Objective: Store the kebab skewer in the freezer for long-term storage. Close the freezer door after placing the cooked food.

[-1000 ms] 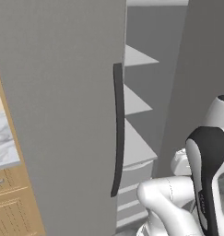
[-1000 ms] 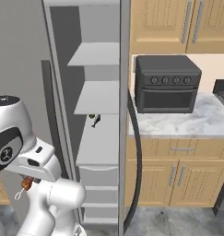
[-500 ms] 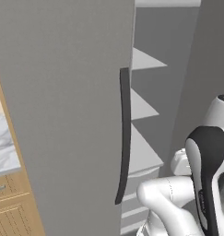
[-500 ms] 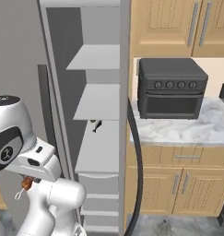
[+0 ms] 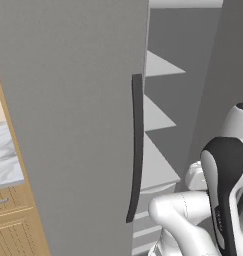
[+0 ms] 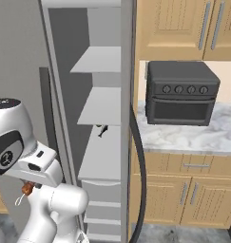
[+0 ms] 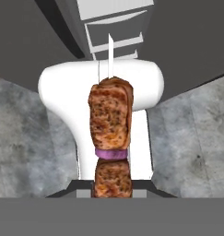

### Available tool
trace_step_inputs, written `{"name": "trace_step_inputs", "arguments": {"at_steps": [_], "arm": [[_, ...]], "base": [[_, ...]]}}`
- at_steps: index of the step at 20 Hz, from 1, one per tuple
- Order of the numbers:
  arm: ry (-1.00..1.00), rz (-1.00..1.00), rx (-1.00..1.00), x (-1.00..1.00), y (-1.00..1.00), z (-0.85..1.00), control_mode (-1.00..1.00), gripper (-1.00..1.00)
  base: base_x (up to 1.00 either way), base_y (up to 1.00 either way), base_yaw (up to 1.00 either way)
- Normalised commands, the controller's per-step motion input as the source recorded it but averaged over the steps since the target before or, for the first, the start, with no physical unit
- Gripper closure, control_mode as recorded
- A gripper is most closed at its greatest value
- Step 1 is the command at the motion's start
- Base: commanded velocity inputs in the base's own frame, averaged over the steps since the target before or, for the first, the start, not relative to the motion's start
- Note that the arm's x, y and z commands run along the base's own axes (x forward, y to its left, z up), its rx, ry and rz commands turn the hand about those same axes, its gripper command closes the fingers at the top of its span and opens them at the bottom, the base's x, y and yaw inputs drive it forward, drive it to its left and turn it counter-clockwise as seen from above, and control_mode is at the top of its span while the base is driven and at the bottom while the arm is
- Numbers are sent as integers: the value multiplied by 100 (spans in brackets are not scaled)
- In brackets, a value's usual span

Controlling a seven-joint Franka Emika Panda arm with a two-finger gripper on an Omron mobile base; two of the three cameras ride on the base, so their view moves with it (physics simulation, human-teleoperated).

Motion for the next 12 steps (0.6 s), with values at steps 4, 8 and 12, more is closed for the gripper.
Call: {"name": "trace_step_inputs", "arguments": {"at_steps": [4,8,12], "arm": [[0,0,0,0,0,0,100,100],[0,0,0,0,0,0,100,100],[0,0,0,0,0,0,100,100]], "base": [[29,-33,8],[0,-1,1],[0,0,0]]}}
